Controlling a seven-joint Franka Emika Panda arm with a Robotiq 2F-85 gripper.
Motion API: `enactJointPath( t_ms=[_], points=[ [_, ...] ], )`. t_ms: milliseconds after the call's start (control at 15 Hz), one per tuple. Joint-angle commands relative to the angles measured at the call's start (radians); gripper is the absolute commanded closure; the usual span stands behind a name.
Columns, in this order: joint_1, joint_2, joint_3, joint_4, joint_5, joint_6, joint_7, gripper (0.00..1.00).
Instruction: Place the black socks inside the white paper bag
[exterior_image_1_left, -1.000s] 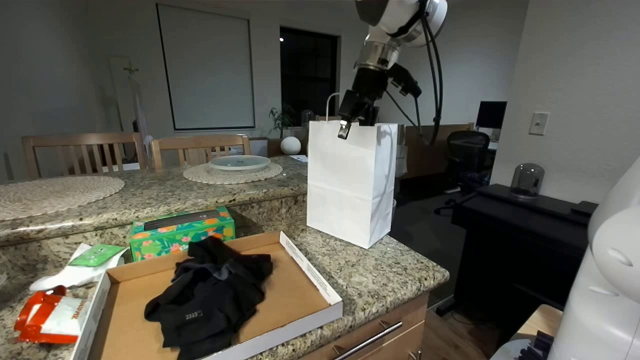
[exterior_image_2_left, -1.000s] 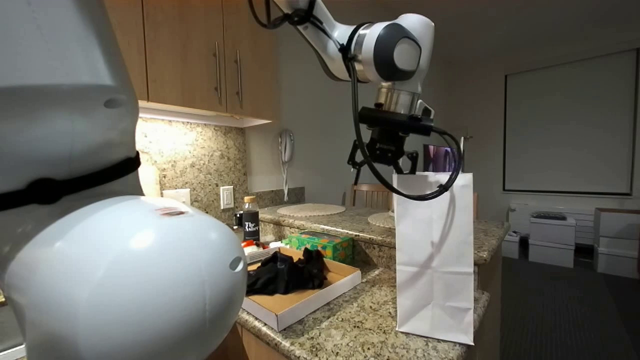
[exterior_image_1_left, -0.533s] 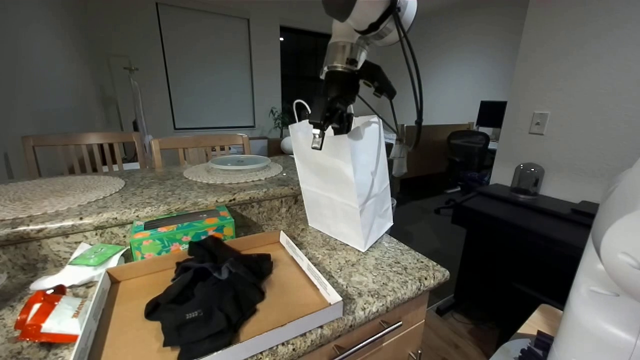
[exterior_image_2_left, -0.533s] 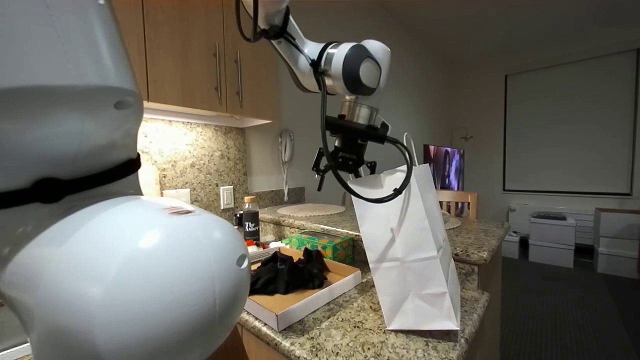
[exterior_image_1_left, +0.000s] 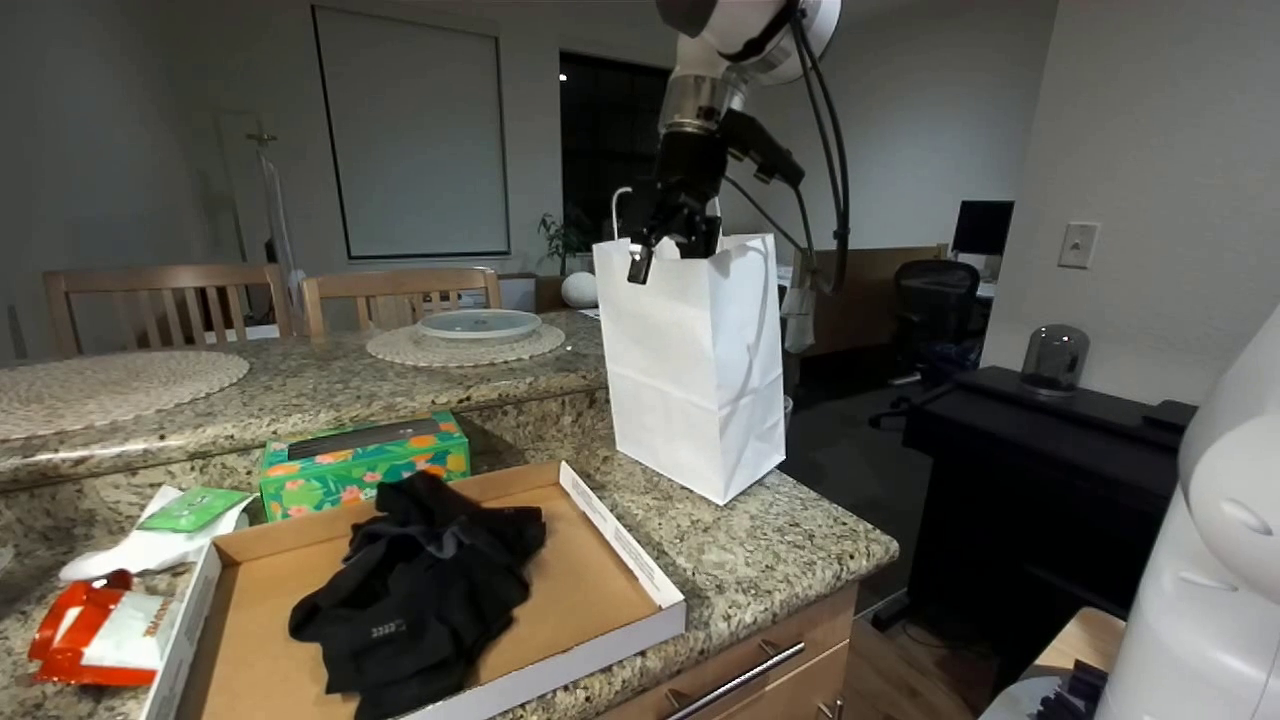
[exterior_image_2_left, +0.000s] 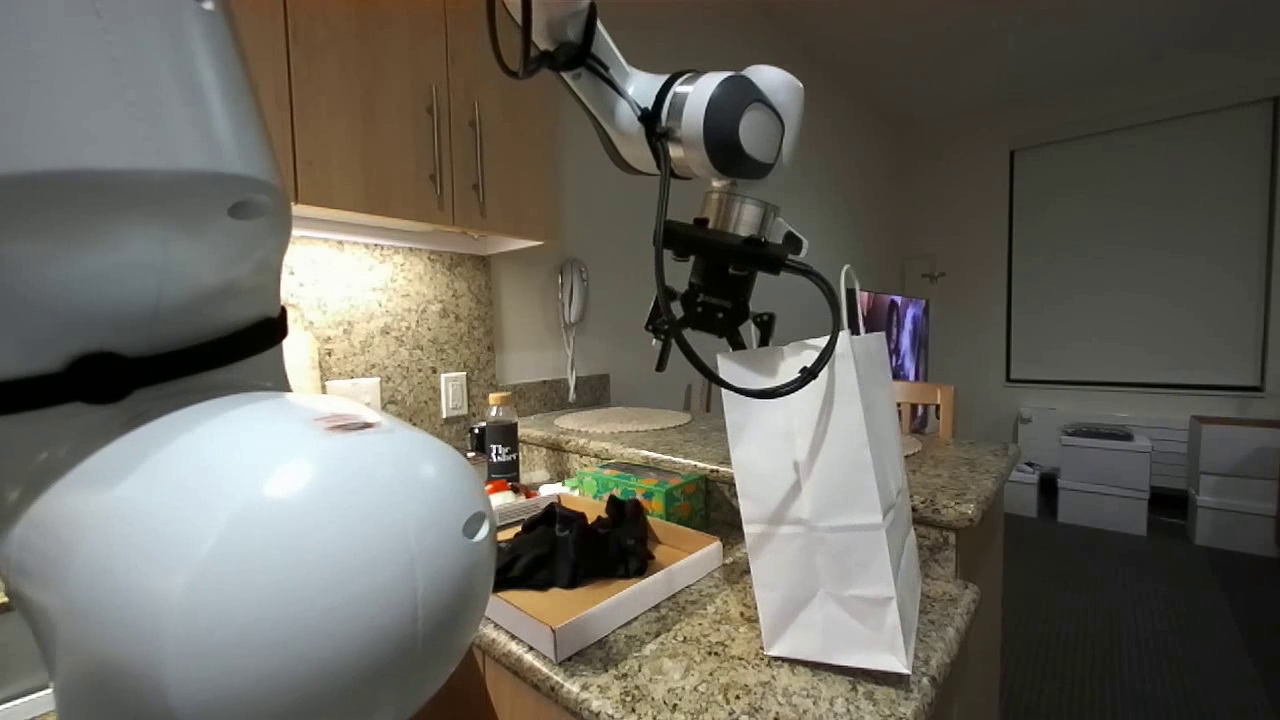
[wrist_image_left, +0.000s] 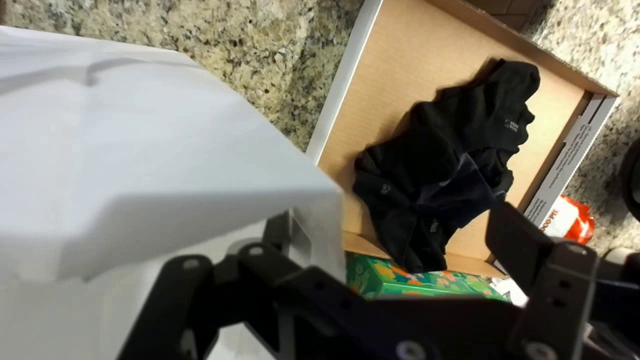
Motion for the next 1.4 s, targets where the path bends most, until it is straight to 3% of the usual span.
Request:
enactJointPath(
  t_ms=[0, 400, 533, 600, 667, 733, 800, 933, 1333],
  points=[
    [-0.033, -0.015, -0.002, 0.016, -0.024, -0.063, 0.050, 0.00],
    [-0.040, 0.009, 0.025, -0.013, -0.135, -0.154, 0.100, 0.00],
    [-0.044, 0.014, 0.026, -0.017, -0.167, -0.158, 0.125, 0.11],
    [-0.045, 0.013, 0.024, -0.018, -0.175, -0.160, 0.130, 0.33],
    [-0.045, 0.009, 0.023, -0.016, -0.179, -0.165, 0.136, 0.36],
    [-0.043, -0.002, 0.024, -0.019, -0.181, -0.169, 0.128, 0.05],
    [-0.042, -0.014, 0.026, -0.023, -0.185, -0.171, 0.123, 0.07],
    [-0.033, -0.041, 0.032, -0.032, -0.182, -0.191, 0.099, 0.00],
    [-0.022, -0.085, 0.042, -0.037, -0.166, -0.297, 0.081, 0.00]
  ],
)
